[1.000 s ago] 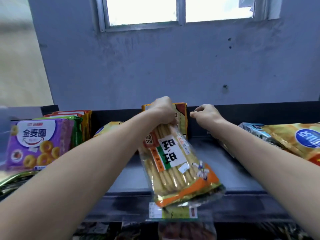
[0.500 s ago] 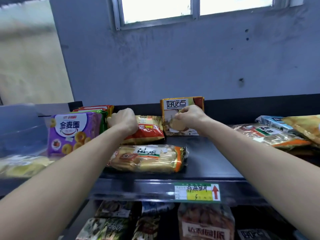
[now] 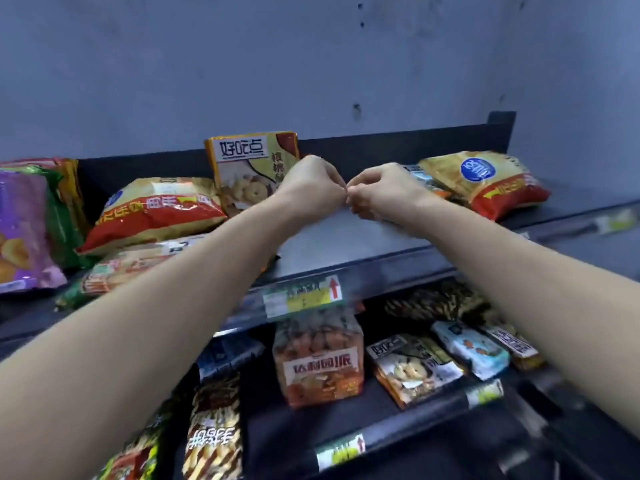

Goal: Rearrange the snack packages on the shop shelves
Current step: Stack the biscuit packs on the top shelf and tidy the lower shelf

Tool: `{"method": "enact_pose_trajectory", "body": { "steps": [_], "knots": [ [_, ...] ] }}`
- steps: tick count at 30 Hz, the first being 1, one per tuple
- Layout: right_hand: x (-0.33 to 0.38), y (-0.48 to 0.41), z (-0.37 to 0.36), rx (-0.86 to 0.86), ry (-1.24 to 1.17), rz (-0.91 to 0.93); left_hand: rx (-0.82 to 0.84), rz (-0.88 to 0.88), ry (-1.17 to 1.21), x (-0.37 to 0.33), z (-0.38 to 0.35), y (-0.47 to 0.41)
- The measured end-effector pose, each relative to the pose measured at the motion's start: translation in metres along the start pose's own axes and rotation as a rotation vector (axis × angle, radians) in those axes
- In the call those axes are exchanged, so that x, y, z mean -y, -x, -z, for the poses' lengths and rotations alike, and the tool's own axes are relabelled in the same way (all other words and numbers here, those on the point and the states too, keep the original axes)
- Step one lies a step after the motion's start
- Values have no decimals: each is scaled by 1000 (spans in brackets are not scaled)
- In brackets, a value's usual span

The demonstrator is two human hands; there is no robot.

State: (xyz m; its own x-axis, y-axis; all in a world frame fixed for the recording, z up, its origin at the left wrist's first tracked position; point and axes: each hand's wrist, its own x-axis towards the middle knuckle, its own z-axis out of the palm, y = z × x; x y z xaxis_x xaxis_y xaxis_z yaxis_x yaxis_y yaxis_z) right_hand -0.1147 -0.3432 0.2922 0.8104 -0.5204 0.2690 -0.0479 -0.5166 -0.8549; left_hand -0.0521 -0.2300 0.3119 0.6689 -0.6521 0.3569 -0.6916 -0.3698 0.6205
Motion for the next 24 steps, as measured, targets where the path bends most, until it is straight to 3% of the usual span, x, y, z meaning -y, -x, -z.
{"method": "enact_pose_trajectory", "body": {
  "steps": [5, 11, 16, 24],
  "knots": [
    [-32, 61, 48, 9, 37, -160, 192, -61, 188, -20, -51, 32],
    [-92, 101, 67, 229, 218, -422, 489, 3, 83, -4, -124, 71],
    [-152, 99, 60, 271, 190, -486, 512, 198, 28, 25, -184, 79],
    [-259, 75, 52, 377, 152, -599, 398, 675, 188, 56, -265, 78]
  ]
}}
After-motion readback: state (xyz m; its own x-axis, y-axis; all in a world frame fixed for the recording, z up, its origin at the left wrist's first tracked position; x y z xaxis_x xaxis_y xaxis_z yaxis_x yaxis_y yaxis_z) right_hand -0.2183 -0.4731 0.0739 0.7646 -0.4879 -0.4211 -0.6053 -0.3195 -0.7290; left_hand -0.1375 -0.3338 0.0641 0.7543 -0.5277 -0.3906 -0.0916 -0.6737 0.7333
